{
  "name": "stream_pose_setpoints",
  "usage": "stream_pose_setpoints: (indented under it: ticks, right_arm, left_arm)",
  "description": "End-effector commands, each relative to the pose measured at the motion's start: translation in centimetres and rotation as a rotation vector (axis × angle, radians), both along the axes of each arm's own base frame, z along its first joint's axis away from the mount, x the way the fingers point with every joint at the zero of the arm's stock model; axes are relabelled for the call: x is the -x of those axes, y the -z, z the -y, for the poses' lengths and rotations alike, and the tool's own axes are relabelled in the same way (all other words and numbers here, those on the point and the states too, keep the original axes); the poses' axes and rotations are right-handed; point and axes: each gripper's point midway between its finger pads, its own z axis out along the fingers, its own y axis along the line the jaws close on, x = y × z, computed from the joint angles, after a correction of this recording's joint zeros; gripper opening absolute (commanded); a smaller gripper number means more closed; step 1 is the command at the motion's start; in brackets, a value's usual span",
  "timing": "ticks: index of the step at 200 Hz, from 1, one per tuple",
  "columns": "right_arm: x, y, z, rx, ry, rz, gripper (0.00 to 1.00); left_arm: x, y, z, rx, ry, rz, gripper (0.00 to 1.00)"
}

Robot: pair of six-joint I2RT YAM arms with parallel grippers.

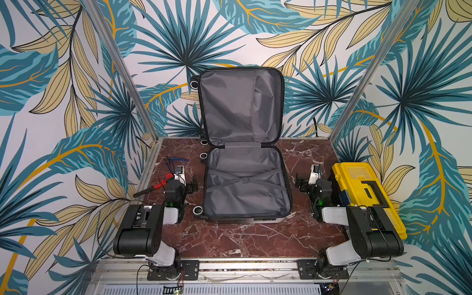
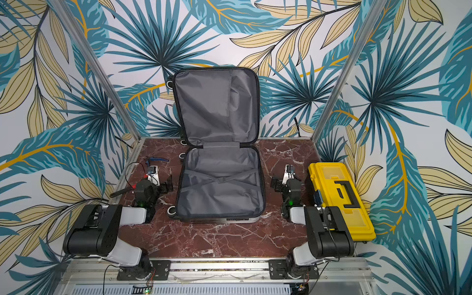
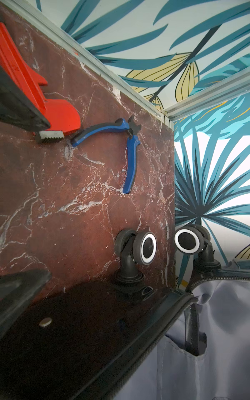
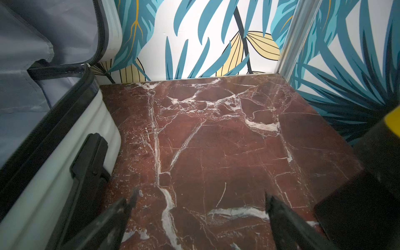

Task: Close the suitcase zippers
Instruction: Close the suitcase at the center of the board.

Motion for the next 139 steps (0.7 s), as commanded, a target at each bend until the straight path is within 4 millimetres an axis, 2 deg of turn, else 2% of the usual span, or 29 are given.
stream_pose_setpoints:
  ticks: [1,99,114,139]
  right_arm:
    - [0.0,0.2,0.3,-0.007,0.019,0.000,0.99]
    - [0.2,0.1,0.3,-0.008,0.016,0.008,0.99]
    - [0.5,-0.7,0.2,-0.008,0.012,0.035,0.99]
    - [1.6,-3.4,0.2,-0.004,0.011,0.068,1.00]
  left_arm:
    - [-0.8,-1.2,-0.1,-0.002,0.005,0.036,0.99]
    - [-0.8,-1.2,-0.2,-0.001,0.003,0.037,0.99]
    - [-0.7,-2.4,-0.4,-0.003,-0.009,0.068,0.99]
    - [0.4,-5.4,-1.2,-0.003,-0.059,0.106,0.99]
